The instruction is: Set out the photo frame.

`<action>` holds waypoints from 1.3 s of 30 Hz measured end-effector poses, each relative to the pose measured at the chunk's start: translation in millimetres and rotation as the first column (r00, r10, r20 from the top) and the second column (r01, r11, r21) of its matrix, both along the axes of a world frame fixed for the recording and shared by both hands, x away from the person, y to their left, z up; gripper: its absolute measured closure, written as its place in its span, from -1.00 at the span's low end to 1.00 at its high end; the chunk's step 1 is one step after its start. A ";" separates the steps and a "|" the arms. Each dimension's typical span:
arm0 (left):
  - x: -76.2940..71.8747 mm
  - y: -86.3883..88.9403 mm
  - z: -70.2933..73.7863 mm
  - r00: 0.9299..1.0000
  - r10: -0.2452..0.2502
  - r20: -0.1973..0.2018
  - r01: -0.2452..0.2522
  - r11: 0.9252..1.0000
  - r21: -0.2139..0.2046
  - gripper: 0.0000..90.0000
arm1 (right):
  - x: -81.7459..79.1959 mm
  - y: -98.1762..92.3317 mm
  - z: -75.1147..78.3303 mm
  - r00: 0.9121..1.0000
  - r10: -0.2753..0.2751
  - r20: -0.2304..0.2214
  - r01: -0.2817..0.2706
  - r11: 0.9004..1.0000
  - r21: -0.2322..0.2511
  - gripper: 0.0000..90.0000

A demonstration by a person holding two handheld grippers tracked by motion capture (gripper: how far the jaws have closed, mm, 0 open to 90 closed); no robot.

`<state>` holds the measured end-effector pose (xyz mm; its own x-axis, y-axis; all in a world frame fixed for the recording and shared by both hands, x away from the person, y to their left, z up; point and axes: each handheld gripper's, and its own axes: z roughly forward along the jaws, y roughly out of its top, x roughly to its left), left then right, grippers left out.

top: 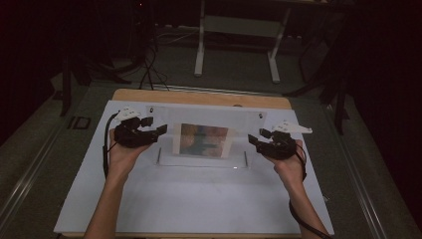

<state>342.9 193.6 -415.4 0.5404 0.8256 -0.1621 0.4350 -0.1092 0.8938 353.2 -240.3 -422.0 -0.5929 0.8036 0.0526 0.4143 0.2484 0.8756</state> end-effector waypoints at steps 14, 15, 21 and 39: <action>-11.0 12.6 1.2 1.000 0.005 0.014 -0.005 1.000 -0.014 -0.24 | -7.8 -9.3 -2.4 1.000 0.005 -0.008 -0.005 1.000 0.001 -0.04; -11.5 13.6 0.7 1.000 0.006 0.015 -0.006 1.000 -0.014 -0.24 | -8.4 -9.7 -2.6 1.000 0.004 -0.008 -0.004 1.000 0.000 -0.04; -16.8 20.9 -1.8 1.000 0.017 0.015 -0.016 0.999 -0.028 -0.24 | -11.7 -14.4 -4.3 1.000 -0.001 -0.007 0.001 1.000 0.007 -0.04; -30.3 36.0 -22.4 0.999 0.048 -0.017 -0.048 0.999 -0.013 -0.18 | -22.1 -28.3 -24.6 0.998 -0.019 -0.061 0.022 0.999 0.049 -0.04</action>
<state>312.6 229.5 -437.8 0.4973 0.8482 -0.1824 0.4547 -0.0757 0.8874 331.1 -268.5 -446.6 -0.5709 0.8111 0.1274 0.4713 0.1966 0.8598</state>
